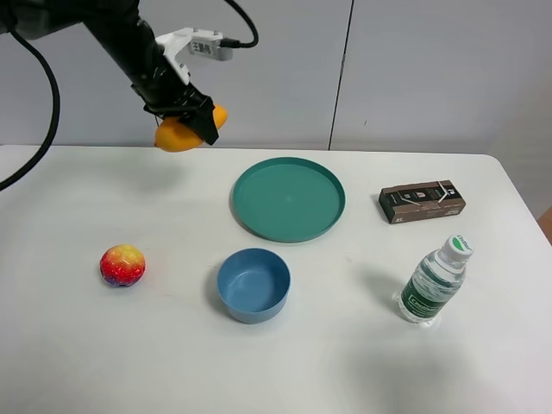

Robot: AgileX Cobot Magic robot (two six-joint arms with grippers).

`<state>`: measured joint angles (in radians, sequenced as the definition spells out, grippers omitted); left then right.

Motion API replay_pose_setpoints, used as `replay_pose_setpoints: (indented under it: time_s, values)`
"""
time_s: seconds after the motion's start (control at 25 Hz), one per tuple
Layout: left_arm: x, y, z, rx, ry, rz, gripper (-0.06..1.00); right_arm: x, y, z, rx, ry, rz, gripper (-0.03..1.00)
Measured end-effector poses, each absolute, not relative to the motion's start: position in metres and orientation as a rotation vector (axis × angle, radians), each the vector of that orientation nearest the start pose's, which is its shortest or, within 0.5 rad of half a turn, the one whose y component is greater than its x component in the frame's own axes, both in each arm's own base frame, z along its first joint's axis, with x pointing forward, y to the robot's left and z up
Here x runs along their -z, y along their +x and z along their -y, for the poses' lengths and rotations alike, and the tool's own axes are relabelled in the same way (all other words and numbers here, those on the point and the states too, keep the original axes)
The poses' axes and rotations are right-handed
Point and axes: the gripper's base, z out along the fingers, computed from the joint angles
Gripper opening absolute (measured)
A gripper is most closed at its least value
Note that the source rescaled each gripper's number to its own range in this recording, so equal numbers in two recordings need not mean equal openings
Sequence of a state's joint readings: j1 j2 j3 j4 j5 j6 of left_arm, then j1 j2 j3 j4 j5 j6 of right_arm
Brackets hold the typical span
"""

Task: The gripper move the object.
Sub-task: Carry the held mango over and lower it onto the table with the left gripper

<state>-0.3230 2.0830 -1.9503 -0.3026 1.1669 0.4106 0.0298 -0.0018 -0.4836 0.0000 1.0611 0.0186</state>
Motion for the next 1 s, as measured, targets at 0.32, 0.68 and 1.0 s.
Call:
replay_pose_setpoints:
  time_s: [0.32,0.68,1.0]
  values:
    - [-0.314,0.388,0.259,0.371,1.102,-2.371,0.03,-0.273,-0.003,0.000,-0.030,-0.012,-2.059,1.00]
    - [-0.293,0.330,0.347,0.462,1.343,-2.273,0.03,-0.273,-0.003,0.000,-0.030,-0.012,-2.059,1.00]
    - [-0.202,0.341,0.385,0.623,1.292,-2.398,0.03,-0.273,-0.003,0.000,-0.030,-0.012,-2.059,1.00]
